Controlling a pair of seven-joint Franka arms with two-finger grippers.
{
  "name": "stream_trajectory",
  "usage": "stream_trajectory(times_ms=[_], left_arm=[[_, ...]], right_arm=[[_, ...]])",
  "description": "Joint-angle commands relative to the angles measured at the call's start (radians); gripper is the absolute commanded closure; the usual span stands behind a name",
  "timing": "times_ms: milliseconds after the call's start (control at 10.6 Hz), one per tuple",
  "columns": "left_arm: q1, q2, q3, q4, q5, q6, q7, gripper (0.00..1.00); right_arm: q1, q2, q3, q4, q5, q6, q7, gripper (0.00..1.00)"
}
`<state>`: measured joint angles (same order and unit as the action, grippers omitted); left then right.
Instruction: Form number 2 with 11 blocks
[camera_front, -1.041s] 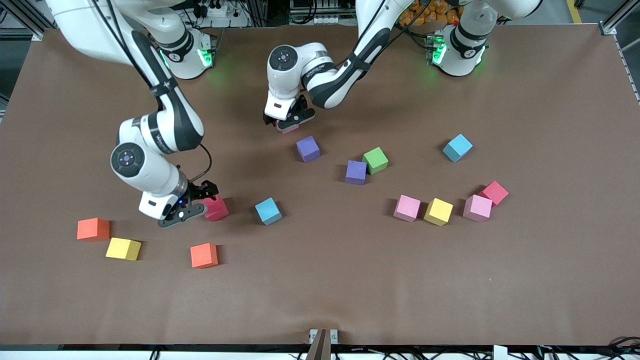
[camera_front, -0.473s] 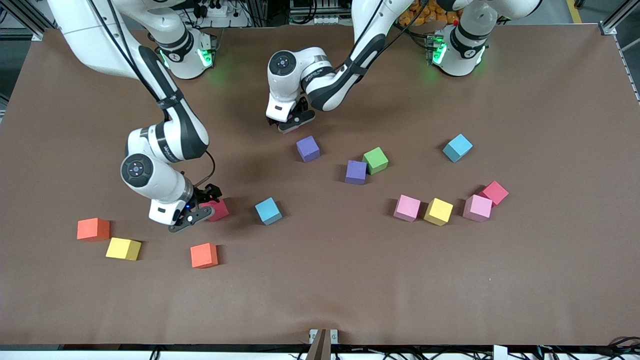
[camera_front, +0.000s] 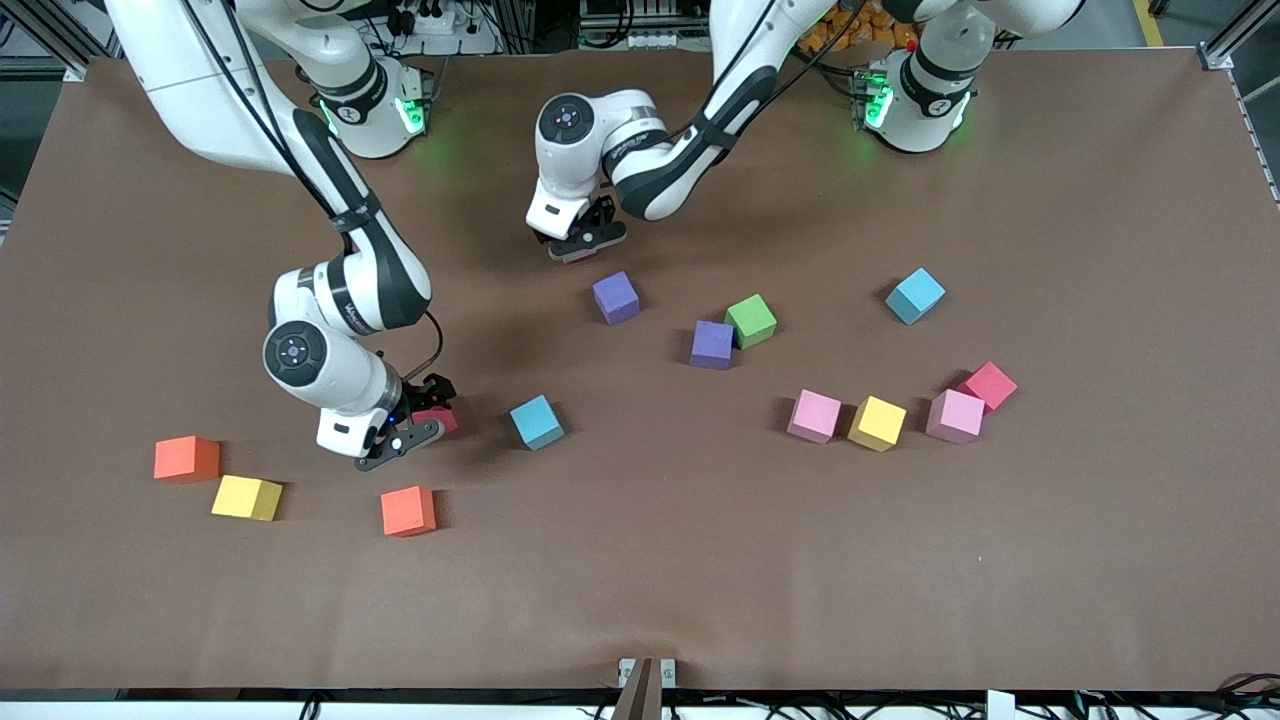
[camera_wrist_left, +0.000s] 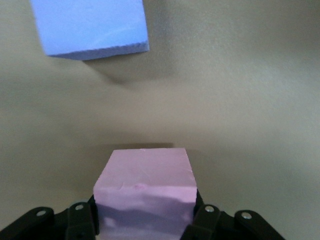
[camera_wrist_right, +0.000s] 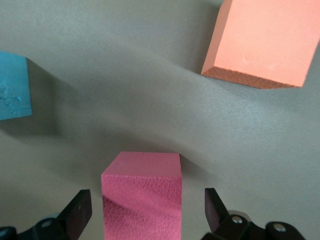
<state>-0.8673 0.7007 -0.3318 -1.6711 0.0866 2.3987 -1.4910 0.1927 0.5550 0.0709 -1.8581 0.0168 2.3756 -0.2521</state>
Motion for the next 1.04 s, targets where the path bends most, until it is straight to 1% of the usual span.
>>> stream_trajectory(times_ms=[0,189,284,379,473,568,662,757,946], left_arm=[[0.071,-0.151,-0.082,-0.198,0.022,-0.003,0.049,0.77],[0.112,-0.206,-0.134,-0.303,0.024,-0.012,0.078,0.77],[0.152,-0.217,-0.191,-0.343,0.027,-0.013,0.086,0.76],[0.175,-0.219,-0.213,-0.367,0.068,-0.013,0.084,0.76],[0.179,-0.214,-0.22,-0.383,0.105,-0.012,0.086,0.76],[0.18,-0.205,-0.224,-0.386,0.154,-0.01,0.087,0.76],[0.185,-0.195,-0.227,-0.386,0.192,-0.01,0.086,0.76],[0.2,-0.187,-0.24,-0.384,0.196,-0.004,0.09,0.76],[0.2,-0.181,-0.24,-0.384,0.196,0.002,0.139,0.76]], right_arm=[[0.002,0.039,0.001,0.03,-0.015,0.001,0.002,0.0],[0.005,0.045,0.001,0.028,-0.014,-0.001,0.002,0.0],[0.005,0.045,0.001,0.026,-0.014,-0.001,0.002,0.0],[0.004,0.045,0.001,0.023,-0.014,-0.001,0.002,0.02],[0.005,0.045,0.001,0.022,-0.014,-0.001,0.002,0.45],[0.005,0.045,0.001,0.019,-0.012,-0.001,0.004,0.79],[0.004,0.045,0.001,0.014,-0.012,-0.001,0.002,1.0],[0.004,0.043,0.001,0.014,-0.012,-0.003,0.002,1.0],[0.005,0.036,0.001,0.016,-0.012,-0.004,0.002,1.0]])
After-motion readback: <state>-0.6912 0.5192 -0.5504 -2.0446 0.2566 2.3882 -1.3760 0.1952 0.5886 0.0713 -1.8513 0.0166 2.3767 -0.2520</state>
